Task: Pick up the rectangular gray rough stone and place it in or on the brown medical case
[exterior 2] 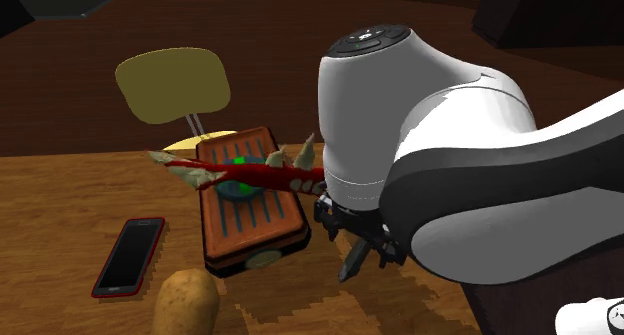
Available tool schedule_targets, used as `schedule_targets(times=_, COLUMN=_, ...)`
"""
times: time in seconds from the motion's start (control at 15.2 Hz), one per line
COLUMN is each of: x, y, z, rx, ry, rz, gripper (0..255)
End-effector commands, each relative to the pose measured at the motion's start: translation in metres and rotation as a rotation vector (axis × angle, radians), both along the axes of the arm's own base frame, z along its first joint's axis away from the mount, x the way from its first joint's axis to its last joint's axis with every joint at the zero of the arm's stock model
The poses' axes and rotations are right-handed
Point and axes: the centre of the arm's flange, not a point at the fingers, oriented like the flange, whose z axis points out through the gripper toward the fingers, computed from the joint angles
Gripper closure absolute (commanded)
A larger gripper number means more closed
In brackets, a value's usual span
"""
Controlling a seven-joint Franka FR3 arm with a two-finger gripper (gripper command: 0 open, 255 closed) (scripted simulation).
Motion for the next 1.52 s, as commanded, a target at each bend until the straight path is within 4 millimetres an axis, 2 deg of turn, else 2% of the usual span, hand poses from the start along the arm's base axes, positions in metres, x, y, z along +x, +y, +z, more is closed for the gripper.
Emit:
schedule_targets(times=0.0, x=-0.001, y=-0.001, z=-0.012, rx=0.001, ry=0.0, rz=-0.007, gripper=0)
schedule_targets(times=0.26, x=-0.003, y=0.0, z=-0.03, rx=0.001, ry=0.0, rz=-0.007, gripper=0)
schedule_targets(times=0.73, x=-0.003, y=0.0, z=-0.03, rx=0.001, ry=0.0, rz=-0.007, gripper=0)
schedule_targets(times=0.79, x=-0.003, y=0.0, z=-0.03, rx=0.001, ry=0.0, rz=-0.007, gripper=255)
schedule_targets(times=1.39, x=-0.003, y=0.0, z=-0.03, rx=0.001, ry=0.0, rz=-0.007, gripper=255)
schedule_targets(times=1.45, x=-0.003, y=0.0, z=-0.025, rx=0.001, ry=0.0, rz=-0.007, gripper=255)
